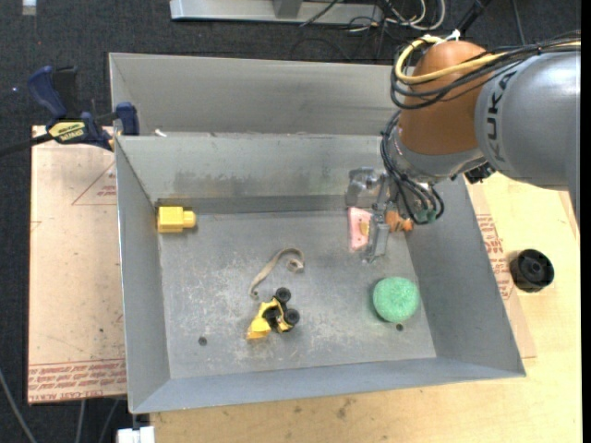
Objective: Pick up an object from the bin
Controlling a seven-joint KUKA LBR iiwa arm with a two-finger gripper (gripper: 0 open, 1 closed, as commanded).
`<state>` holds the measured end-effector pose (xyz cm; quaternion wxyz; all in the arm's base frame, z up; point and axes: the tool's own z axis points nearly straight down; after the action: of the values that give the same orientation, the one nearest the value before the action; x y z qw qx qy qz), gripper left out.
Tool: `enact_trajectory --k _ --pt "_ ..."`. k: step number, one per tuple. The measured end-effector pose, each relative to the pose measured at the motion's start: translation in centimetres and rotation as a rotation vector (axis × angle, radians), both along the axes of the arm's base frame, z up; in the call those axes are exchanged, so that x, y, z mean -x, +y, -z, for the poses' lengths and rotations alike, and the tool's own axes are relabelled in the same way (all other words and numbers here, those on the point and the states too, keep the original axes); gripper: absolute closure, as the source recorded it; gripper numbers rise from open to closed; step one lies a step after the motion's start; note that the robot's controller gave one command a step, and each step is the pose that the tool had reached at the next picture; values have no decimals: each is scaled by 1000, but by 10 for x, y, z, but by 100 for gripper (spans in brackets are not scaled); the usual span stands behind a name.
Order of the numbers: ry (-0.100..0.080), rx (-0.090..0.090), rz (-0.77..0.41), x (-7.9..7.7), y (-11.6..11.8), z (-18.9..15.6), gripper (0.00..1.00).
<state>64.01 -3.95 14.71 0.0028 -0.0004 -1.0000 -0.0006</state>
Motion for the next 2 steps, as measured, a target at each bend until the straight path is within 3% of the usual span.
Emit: enact_trajectory --k 1,2 --pt "-7 0 -1 -2 0 -5 0" --pt "-16 1 13 0 37 42 0"
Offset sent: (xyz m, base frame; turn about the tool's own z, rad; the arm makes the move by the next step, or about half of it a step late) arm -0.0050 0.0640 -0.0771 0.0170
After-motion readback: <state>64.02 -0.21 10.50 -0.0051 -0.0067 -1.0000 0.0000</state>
